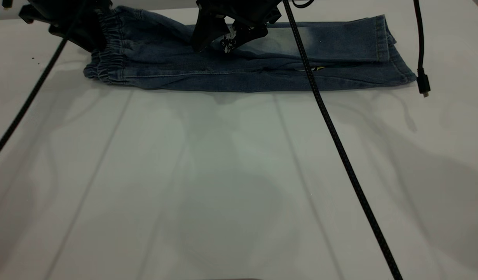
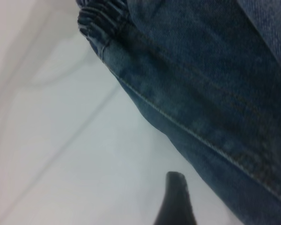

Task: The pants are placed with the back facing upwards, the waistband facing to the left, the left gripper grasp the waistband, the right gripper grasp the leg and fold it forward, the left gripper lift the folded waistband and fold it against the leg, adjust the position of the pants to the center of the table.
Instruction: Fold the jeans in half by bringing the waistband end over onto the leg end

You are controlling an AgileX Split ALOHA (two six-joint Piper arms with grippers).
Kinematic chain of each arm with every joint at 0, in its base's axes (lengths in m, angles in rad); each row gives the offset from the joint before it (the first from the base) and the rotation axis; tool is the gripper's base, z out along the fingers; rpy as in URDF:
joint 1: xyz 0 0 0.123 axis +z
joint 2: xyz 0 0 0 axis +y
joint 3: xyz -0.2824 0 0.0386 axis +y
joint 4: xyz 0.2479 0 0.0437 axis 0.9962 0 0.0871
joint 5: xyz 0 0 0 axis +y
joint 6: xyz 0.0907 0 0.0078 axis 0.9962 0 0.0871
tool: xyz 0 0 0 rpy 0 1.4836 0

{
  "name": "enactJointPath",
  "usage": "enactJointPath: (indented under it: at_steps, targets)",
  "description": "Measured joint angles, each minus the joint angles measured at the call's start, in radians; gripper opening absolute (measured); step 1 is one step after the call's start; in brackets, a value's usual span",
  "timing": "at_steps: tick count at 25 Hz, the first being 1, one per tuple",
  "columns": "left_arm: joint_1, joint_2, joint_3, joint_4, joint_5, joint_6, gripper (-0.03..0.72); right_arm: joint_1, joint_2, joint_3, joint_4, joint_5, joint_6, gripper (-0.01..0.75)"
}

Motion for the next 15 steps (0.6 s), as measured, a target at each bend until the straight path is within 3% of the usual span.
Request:
enactJointPath:
  at_steps: [5,8,15]
  targets:
    - [0.000,-0.025,0.000,0.006,0.011,-0.002,0.510,0.000,0.000,0.000,0.000,0.005,0.000,0.472]
    - [0.001,-0.030,0.000,0.038,0.009,-0.045,0.619,0.000,0.000,0.000,0.000,0.009,0.003,0.472]
    - [0.013,-0.030,0.007,0.116,-0.059,-0.153,0.631,0.000,0.000,0.000,0.000,0.010,0.003,0.472]
